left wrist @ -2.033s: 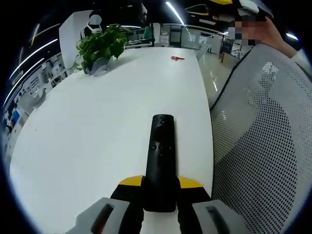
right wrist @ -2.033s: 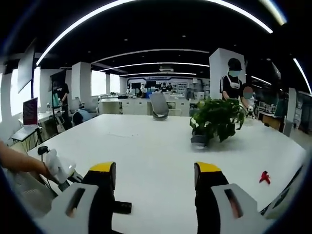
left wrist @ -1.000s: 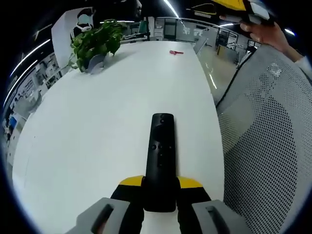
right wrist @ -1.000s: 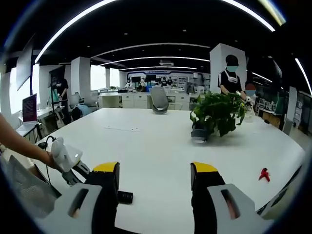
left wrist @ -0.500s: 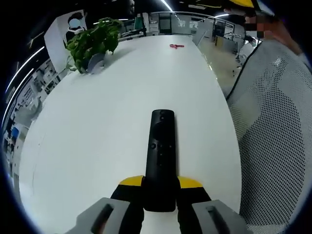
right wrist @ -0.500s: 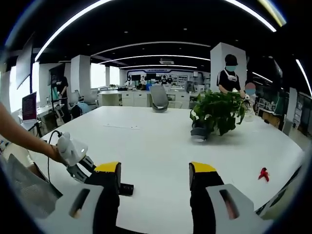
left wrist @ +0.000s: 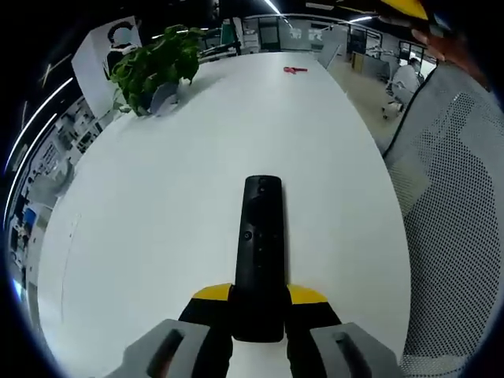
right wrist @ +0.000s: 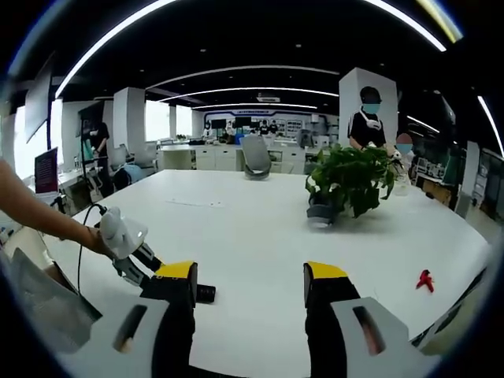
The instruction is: Press the specified remote control buttons in sequence, fully releasing each button before pressing the next.
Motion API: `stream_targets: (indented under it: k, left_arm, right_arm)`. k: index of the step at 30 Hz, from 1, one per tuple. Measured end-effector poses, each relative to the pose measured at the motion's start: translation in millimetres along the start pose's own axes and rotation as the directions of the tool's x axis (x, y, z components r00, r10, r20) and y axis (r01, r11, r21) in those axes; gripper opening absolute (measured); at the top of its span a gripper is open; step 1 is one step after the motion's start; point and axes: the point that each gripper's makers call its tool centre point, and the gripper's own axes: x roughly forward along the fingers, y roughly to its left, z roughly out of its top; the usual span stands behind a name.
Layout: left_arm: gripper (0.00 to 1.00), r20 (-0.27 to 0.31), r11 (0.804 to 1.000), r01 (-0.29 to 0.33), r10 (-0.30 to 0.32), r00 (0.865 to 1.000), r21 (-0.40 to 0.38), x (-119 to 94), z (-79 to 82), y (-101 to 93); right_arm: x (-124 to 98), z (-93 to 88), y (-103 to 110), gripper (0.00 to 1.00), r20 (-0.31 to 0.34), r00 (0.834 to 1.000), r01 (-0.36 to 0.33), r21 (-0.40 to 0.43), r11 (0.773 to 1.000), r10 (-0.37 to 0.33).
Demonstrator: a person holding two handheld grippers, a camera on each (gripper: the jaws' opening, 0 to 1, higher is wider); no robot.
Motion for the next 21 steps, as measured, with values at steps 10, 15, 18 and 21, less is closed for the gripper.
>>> stream_targets:
  k: [10,15,18,21]
  left_arm:
    - [0.24,-0.008,1.0,-0.014,0.014,1.0,-0.003,2,0.9,16.3]
    - [0.24,-0.001,1.0,-0.019,0.019,1.0,-0.022,3,2.0,21.1]
    - [0.24,0.002,1.0,-0.023,0.024,1.0,-0.017,4,1.8,23.3]
    - [0.24,0.0,0.999,-0.033,0.033,0.999,-0.006,4,2.1,26.4]
  right_arm:
    - [0,-1.3,-1,0.56,-0.006,1.0,0.007,-0.006,1.0,-0.007]
    - [1,-2.2,-1,0.56,-0.01,1.0,0.006,-0.015,1.0,-0.007]
    - [1,-3.3,0,0.56,-0.018,1.0,0.007,-0.021,1.0,-0.008]
    - [1,-3.3,0,0.56,-0.018,1.0,0.008,-0.024,1.0,-0.008]
